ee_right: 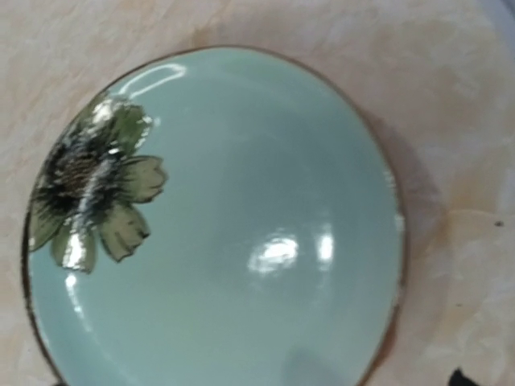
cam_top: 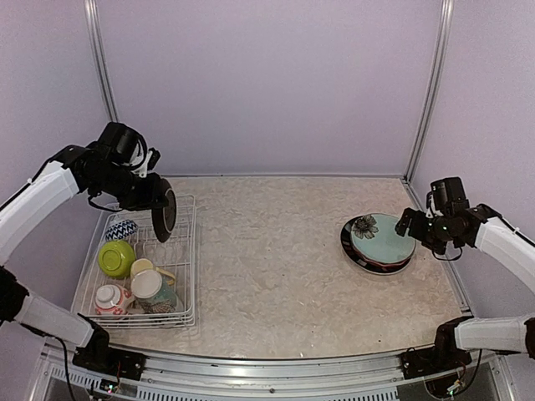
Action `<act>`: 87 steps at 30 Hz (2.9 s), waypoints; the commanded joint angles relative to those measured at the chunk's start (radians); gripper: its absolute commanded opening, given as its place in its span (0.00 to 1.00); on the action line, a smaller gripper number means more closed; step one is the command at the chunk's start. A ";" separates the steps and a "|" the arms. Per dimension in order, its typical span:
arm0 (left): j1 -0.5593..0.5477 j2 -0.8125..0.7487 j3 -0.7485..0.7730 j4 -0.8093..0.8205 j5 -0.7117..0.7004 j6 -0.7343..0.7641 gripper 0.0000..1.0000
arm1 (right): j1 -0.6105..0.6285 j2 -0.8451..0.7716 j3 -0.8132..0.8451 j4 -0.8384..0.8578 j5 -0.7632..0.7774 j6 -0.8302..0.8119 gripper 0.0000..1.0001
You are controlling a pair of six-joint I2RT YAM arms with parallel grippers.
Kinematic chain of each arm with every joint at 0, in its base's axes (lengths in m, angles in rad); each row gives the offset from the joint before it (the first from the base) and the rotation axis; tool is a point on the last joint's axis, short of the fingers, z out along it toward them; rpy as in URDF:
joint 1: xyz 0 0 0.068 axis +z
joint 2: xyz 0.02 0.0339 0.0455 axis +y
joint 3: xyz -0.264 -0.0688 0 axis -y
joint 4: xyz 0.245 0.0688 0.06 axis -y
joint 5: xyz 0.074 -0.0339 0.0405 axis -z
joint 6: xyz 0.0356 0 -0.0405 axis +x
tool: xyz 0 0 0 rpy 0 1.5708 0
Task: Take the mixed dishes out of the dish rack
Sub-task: Grab the dish rack at the center of the board, then pass from the left arm to the right, then place the plate with another plate.
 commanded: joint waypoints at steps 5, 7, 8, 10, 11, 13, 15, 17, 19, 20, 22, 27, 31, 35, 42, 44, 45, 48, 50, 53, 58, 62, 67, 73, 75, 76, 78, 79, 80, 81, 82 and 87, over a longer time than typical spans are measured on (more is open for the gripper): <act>-0.176 -0.257 -0.074 0.413 -0.100 0.342 0.00 | 0.074 0.019 -0.015 0.197 -0.170 0.085 1.00; -0.260 -0.283 -0.129 0.557 -0.209 0.456 0.00 | 0.105 0.034 0.000 0.222 -0.182 0.108 1.00; -0.315 -0.286 -0.158 0.606 -0.290 0.513 0.00 | 0.124 0.047 0.010 0.233 -0.186 0.115 1.00; -0.413 -0.277 -0.204 0.729 -0.420 0.643 0.00 | 0.169 0.076 0.032 0.262 -0.198 0.128 1.00; -0.453 -0.271 -0.224 0.782 -0.466 0.703 0.00 | 0.195 0.094 0.045 0.276 -0.202 0.132 1.00; -0.502 -0.238 -0.239 0.835 -0.528 0.777 0.00 | 0.249 0.136 0.090 0.288 -0.199 0.144 1.00; -0.523 -0.203 -0.242 0.836 -0.558 0.814 0.00 | 0.304 0.178 0.135 0.303 -0.192 0.159 1.00; -0.545 -0.160 -0.257 0.841 -0.584 0.858 0.00 | 0.354 0.223 0.169 0.352 -0.212 0.186 1.00; -0.573 -0.126 -0.293 0.878 -0.612 0.921 0.00 | 0.396 0.272 0.196 0.435 -0.258 0.221 1.00; -0.590 -0.113 -0.313 0.906 -0.636 0.959 0.00 | 0.414 0.299 0.211 0.481 -0.287 0.241 1.00; -0.625 -0.081 -0.342 0.948 -0.670 1.020 0.00 | 0.446 0.366 0.247 0.553 -0.335 0.277 1.00; -0.676 0.014 -0.375 1.018 -0.728 1.101 0.00 | 0.521 0.517 0.413 0.594 -0.380 0.328 1.00; -0.697 0.086 -0.372 1.024 -0.768 1.123 0.00 | 0.550 0.579 0.463 0.701 -0.415 0.389 1.00; -0.710 0.150 -0.378 1.077 -0.818 1.171 0.00 | 0.564 0.619 0.487 0.710 -0.403 0.407 1.00; -0.722 0.192 -0.375 1.102 -0.834 1.183 0.00 | 0.594 0.752 0.590 0.614 -0.421 0.365 0.90; -0.729 0.198 -0.375 1.103 -0.834 1.184 0.00 | 0.601 0.782 0.625 0.595 -0.426 0.357 0.86; -0.731 0.200 -0.375 1.103 -0.835 1.185 0.00 | 0.602 0.794 0.635 0.591 -0.432 0.356 0.84; -0.736 0.208 -0.375 1.107 -0.839 1.191 0.00 | 0.604 0.819 0.642 0.605 -0.451 0.367 0.76; -0.737 0.214 -0.373 1.107 -0.840 1.194 0.00 | 0.606 0.829 0.641 0.622 -0.462 0.374 0.69; -0.737 0.223 -0.371 1.106 -0.846 1.197 0.00 | 0.606 0.827 0.633 0.647 -0.465 0.387 0.48; -0.737 0.220 -0.347 1.032 -0.829 1.133 0.10 | 0.603 0.787 0.598 0.668 -0.425 0.390 0.07; -0.737 0.178 -0.304 0.853 -0.745 0.992 0.35 | 0.587 0.730 0.540 0.693 -0.394 0.385 0.00; -0.726 0.063 -0.287 0.721 -0.582 0.840 0.73 | 0.536 0.614 0.438 0.707 -0.338 0.381 0.00; -0.603 -0.124 -0.287 0.693 -0.364 0.651 0.96 | 0.435 0.447 0.288 0.595 -0.242 0.342 0.00; -0.552 -0.169 -0.289 0.707 -0.367 0.604 0.99 | 0.388 0.370 0.225 0.546 -0.203 0.337 0.00; -0.527 -0.185 -0.289 0.717 -0.381 0.581 0.99 | 0.353 0.317 0.192 0.527 -0.185 0.336 0.00; -0.473 -0.205 -0.287 0.723 -0.420 0.526 0.99 | 0.291 0.226 0.119 0.496 -0.154 0.339 0.00; -0.448 -0.210 -0.284 0.721 -0.436 0.499 0.99 | 0.261 0.181 0.085 0.478 -0.142 0.339 0.00; -0.420 -0.214 -0.281 0.717 -0.451 0.469 0.99 | 0.228 0.135 0.053 0.463 -0.130 0.340 0.00; -0.395 -0.218 -0.278 0.709 -0.460 0.443 0.99 | 0.195 0.094 0.027 0.446 -0.119 0.339 0.00; -0.371 -0.219 -0.273 0.701 -0.466 0.415 0.99 | 0.163 0.050 0.000 0.427 -0.107 0.334 0.00; -0.306 -0.232 -0.266 0.681 -0.470 0.349 0.99 | -0.019 -0.074 -0.105 0.372 -0.164 0.307 0.00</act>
